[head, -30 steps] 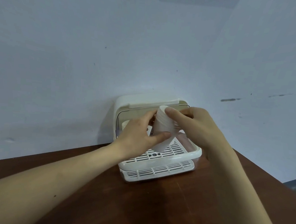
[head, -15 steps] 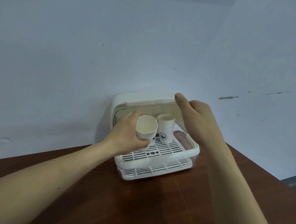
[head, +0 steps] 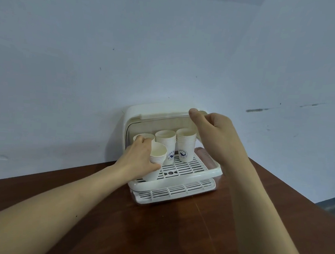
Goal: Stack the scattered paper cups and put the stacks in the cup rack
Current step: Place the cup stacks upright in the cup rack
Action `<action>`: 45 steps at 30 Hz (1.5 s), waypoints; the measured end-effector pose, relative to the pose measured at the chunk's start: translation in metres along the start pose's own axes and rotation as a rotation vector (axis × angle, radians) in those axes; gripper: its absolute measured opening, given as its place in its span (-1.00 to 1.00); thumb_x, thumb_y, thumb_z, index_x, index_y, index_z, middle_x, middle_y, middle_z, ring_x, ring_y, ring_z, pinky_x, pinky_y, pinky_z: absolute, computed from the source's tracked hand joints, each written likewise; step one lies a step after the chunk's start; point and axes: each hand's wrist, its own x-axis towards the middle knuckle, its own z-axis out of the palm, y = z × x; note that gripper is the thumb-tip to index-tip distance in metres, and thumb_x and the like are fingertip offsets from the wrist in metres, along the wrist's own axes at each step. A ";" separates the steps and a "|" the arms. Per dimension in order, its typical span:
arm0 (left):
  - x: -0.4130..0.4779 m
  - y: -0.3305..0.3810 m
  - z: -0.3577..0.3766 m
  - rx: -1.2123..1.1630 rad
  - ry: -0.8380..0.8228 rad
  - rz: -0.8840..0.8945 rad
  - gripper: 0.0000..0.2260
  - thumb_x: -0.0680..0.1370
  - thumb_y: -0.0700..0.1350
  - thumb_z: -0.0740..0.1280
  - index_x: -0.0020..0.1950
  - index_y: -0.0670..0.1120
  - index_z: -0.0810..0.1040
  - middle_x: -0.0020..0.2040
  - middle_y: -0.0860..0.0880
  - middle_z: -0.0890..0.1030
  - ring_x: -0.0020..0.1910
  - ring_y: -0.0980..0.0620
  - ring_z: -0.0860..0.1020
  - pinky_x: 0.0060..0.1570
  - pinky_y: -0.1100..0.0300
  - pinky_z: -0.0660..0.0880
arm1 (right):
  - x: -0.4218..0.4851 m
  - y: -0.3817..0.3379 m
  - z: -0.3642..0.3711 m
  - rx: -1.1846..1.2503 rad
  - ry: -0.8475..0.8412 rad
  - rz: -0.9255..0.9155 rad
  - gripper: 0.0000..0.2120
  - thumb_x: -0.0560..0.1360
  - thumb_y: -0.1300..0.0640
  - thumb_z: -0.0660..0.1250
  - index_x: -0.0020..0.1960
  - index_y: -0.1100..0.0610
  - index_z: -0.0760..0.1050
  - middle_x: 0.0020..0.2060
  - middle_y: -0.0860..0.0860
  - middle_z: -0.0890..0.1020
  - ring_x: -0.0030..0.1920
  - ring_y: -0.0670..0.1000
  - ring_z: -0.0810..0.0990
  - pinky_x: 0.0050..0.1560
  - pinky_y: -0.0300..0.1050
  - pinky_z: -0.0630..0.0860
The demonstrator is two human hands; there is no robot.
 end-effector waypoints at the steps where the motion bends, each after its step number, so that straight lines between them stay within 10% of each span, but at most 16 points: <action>1: 0.000 -0.001 0.000 0.006 0.005 -0.001 -0.22 0.41 0.13 0.45 0.54 -0.12 0.27 0.41 -0.14 0.38 0.36 -0.13 0.43 0.29 0.05 0.42 | 0.000 0.000 0.000 0.000 -0.001 0.002 -0.59 0.58 -0.19 0.27 -0.33 0.00 0.29 -0.41 -0.14 0.35 -0.37 -0.10 0.35 -0.26 -0.15 0.26; 12: -0.005 0.002 -0.004 0.067 0.083 0.128 -0.74 0.53 -0.03 0.36 0.18 -0.10 0.56 0.37 -0.04 0.45 0.39 -0.09 0.35 0.28 -0.04 0.44 | -0.001 -0.004 0.001 -0.009 0.010 -0.006 -0.54 0.57 -0.21 0.26 -0.18 0.21 0.46 -0.33 -0.06 0.43 -0.29 -0.02 0.42 -0.16 -0.03 0.39; 18: -0.008 0.002 -0.007 0.077 0.145 0.180 -0.89 0.54 -0.15 0.32 -0.18 -0.11 0.54 -0.08 -0.02 0.53 0.06 -0.11 0.50 -0.04 -0.09 0.55 | 0.000 -0.004 0.001 -0.003 0.017 -0.018 -0.48 0.57 -0.21 0.26 -0.04 0.30 0.53 -0.27 -0.03 0.47 -0.24 -0.02 0.44 -0.13 -0.03 0.42; 25: -0.010 0.004 -0.014 0.064 0.147 0.173 -0.87 0.50 -0.21 0.31 -0.24 -0.19 0.54 -0.17 -0.09 0.55 -0.10 -0.08 0.48 -0.16 -0.09 0.56 | 0.001 -0.003 0.002 0.001 0.008 -0.006 -0.53 0.57 -0.22 0.26 -0.02 0.22 0.57 -0.17 0.00 0.62 -0.10 0.02 0.57 0.05 0.04 0.51; 33: -0.013 0.004 -0.020 0.079 0.108 0.134 -0.87 0.49 -0.21 0.30 -0.19 -0.25 0.57 -0.14 -0.16 0.58 -0.09 -0.16 0.54 -0.11 -0.13 0.55 | 0.001 -0.003 0.003 -0.003 0.005 -0.018 -0.57 0.57 -0.20 0.26 -0.30 0.08 0.34 -0.39 -0.09 0.36 -0.33 -0.04 0.36 -0.22 -0.09 0.31; 45: -0.033 -0.002 -0.050 0.024 0.134 0.154 -0.85 0.57 0.00 0.31 0.00 -0.05 0.58 0.05 0.01 0.55 0.17 -0.03 0.49 0.09 0.02 0.50 | 0.001 0.001 0.015 -0.019 -0.047 -0.034 -0.48 0.47 -0.31 0.24 0.01 0.15 0.59 -0.11 -0.04 0.63 -0.09 0.00 0.61 0.03 0.07 0.57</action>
